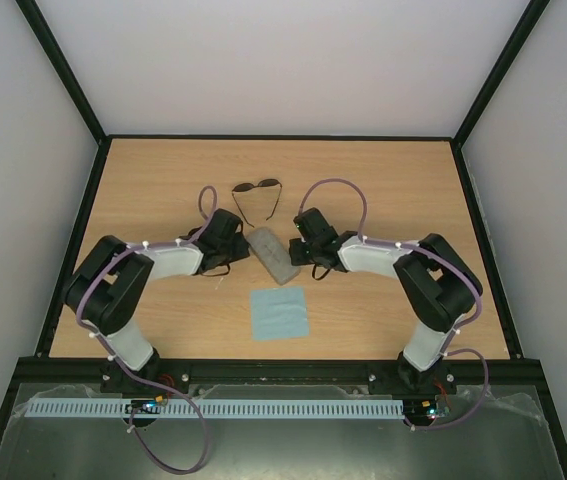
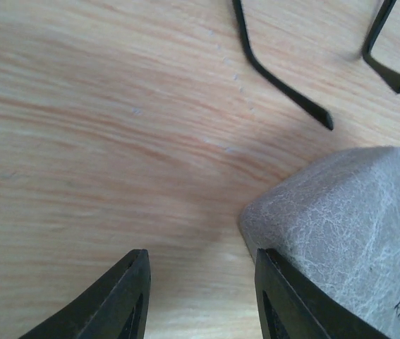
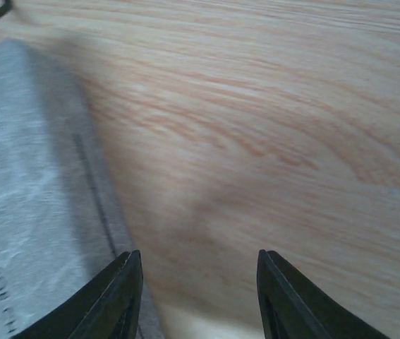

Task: Organize the sunglasses
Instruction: Adjust the sunglasses case at the center of the board, then pick up the sunglasses case from the center of the board.

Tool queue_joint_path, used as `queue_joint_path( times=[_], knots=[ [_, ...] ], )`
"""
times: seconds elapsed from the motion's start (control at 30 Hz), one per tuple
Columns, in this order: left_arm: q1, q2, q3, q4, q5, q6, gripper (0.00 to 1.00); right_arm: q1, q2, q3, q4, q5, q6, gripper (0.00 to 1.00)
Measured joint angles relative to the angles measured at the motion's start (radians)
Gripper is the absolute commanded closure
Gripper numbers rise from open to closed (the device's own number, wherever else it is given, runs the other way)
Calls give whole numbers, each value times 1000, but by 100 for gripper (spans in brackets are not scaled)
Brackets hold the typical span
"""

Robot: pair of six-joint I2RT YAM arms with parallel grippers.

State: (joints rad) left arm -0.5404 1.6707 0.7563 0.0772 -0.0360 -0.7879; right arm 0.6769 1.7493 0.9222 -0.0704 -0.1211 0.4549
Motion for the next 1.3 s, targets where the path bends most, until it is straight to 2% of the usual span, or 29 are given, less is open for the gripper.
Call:
queue_joint_path(
  times=[0.2, 0.5, 0.6, 0.77, 0.93, 1.13, 1.3],
  knots=[
    [0, 58, 59, 16, 3, 9, 56, 32, -50, -5, -20, 8, 2, 50],
    [0, 114, 113, 47, 32, 40, 53, 39, -92, 41, -110, 37, 2, 29],
    [5, 107, 106, 50, 36, 45, 48, 69, -92, 80, -144, 51, 13, 19],
    [48, -5, 34, 5, 49, 51, 29, 156, -47, 169, -199, 95, 35, 9],
    [139, -168, -50, -29, 64, 51, 19, 208, 51, 240, -254, 141, 60, 5],
    [167, -261, -99, -68, 77, 52, 18, 219, 136, 301, -335, 212, 89, 5],
    [173, -271, -129, -69, 92, 52, 18, 219, 160, 332, -365, 242, 96, 14]
  ],
)
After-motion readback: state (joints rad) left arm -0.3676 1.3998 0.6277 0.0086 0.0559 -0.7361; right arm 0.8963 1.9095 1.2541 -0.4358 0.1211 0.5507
